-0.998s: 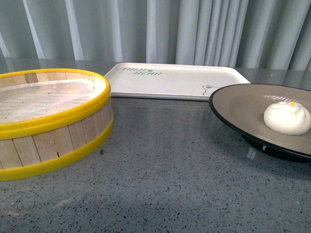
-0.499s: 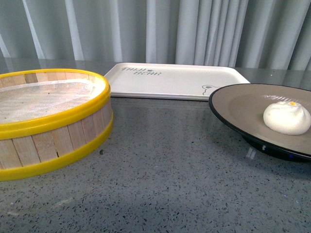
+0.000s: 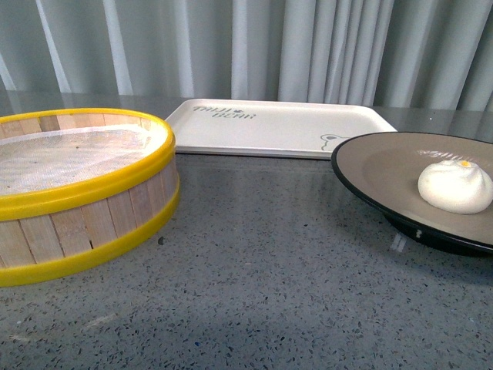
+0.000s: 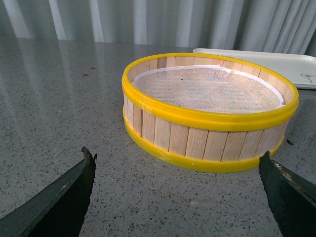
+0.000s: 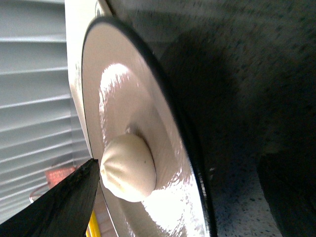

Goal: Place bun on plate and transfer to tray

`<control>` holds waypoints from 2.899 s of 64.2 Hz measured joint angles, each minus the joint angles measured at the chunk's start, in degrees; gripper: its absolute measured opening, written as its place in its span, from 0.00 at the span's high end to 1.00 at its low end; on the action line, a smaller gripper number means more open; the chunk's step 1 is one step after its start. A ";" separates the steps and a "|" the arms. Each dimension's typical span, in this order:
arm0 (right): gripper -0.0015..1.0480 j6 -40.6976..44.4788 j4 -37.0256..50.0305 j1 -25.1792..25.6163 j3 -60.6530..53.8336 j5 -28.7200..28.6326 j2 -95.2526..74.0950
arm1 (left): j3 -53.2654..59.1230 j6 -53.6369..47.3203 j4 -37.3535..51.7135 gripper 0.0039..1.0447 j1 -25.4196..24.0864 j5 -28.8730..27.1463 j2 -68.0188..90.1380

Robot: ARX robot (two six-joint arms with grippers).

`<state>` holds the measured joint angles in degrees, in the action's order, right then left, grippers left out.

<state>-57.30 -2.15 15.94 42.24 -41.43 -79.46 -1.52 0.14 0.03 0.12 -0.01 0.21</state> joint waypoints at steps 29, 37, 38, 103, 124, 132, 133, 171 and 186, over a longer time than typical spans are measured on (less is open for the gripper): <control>0.53 2.19 -0.48 -0.76 0.24 -1.99 -0.87 | 0.00 0.00 0.00 0.06 0.00 0.00 0.00; 0.83 2.60 -0.92 -0.59 -0.20 -1.99 0.00 | 0.00 0.00 0.00 0.06 0.00 0.00 0.00; 0.87 2.64 -0.94 -0.59 -0.22 -2.01 0.09 | 0.00 0.00 0.00 0.06 0.00 0.00 0.00; 0.97 -7.28 8.68 -3.21 24.04 0.42 -14.43 | 0.00 0.00 0.00 0.06 0.00 0.00 0.00; 0.97 -10.27 5.16 -7.82 46.56 1.11 -34.67 | 0.00 0.00 0.00 0.06 0.00 0.00 0.00; 0.97 -11.50 3.65 -9.51 52.00 2.34 -39.06 | 0.00 0.00 0.00 0.06 0.00 0.00 0.00; 0.97 -11.61 3.48 -9.84 52.54 2.49 -39.50 | 0.00 0.00 0.00 0.06 0.00 0.00 0.00; 0.97 -9.94 -5.31 -15.74 65.24 4.90 -49.33 | 0.00 0.00 0.00 0.06 0.00 0.00 0.00; 0.97 -9.86 -4.68 -15.74 64.74 6.75 -50.53 | 0.00 0.00 0.00 0.06 0.00 0.00 0.02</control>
<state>-67.16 -6.83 0.21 106.98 -34.68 -129.99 -1.52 0.14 0.03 0.12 -0.01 0.23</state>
